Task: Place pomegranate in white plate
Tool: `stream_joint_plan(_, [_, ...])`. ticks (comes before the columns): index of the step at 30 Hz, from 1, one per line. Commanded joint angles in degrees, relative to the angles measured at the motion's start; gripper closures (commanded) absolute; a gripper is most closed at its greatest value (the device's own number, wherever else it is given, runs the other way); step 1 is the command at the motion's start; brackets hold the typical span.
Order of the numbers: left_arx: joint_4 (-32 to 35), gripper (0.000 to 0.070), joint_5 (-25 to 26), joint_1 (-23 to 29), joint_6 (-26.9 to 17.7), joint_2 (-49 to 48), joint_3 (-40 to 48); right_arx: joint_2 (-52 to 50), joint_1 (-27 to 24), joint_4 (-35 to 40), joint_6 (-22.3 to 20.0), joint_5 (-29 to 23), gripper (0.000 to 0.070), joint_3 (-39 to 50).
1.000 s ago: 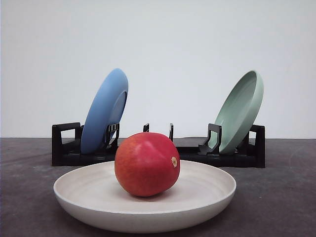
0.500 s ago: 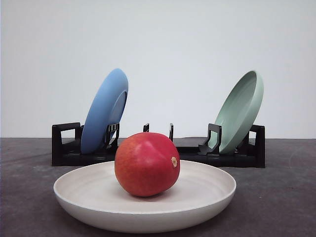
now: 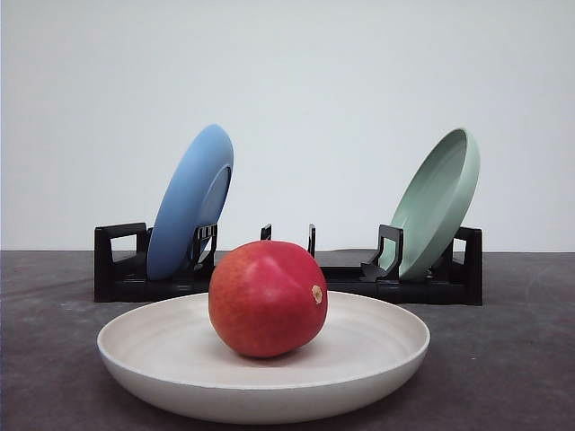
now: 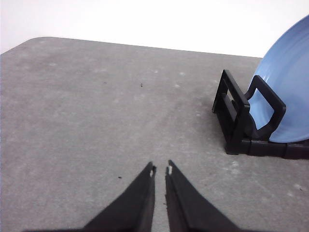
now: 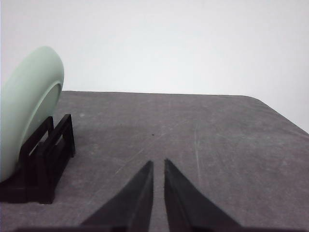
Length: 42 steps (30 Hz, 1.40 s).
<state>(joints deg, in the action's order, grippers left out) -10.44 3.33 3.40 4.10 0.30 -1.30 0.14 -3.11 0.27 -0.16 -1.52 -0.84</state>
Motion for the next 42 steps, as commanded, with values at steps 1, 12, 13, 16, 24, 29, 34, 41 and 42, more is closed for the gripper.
stream_joint_plan(1, [-0.13, 0.0678, 0.09, 0.07, 0.04, -0.02, 0.59, 0.07, -0.04, 0.61, 0.59, 0.0, 0.0662, 0.22])
stream_joint_plan(12, [-0.13, 0.0678, 0.09, 0.07, 0.04, -0.02, 0.59, 0.07, -0.04, 0.61, 0.59, -0.01, 0.0662, 0.2])
stream_joint_plan(13, [-0.13, 0.0678, 0.09, 0.07, 0.04, -0.02, 0.59, 0.07, -0.04, 0.61, 0.59, 0.0, 0.0662, 0.21])
stream_joint_plan(16, [-0.13, 0.0678, 0.09, 0.07, 0.04, -0.02, 0.59, 0.07, -0.04, 0.61, 0.59, -0.02, 0.0662, 0.22])
stream_joint_plan(24, [-0.13, 0.0678, 0.09, 0.07, 0.04, -0.02, 0.59, 0.07, -0.04, 0.61, 0.59, 0.0, 0.0662, 0.2])
stream_joint_plan(29, [-0.13, 0.0678, 0.09, 0.07, 0.04, -0.02, 0.59, 0.07, -0.04, 0.61, 0.59, 0.0, 0.0662, 0.22])
stream_joint_plan(34, [-0.13, 0.0678, 0.09, 0.07, 0.04, -0.02, 0.59, 0.07, -0.04, 0.61, 0.59, 0.0, 0.0662, 0.2])
stream_joint_plan(41, [-0.13, 0.0678, 0.09, 0.07, 0.04, -0.02, 0.59, 0.07, -0.04, 0.61, 0.59, 0.0, 0.0662, 0.2])
stream_joint_plan(42, [-0.13, 0.0678, 0.09, 0.07, 0.04, -0.02, 0.59, 0.07, -0.04, 0.61, 0.59, 0.0, 0.0662, 0.21])
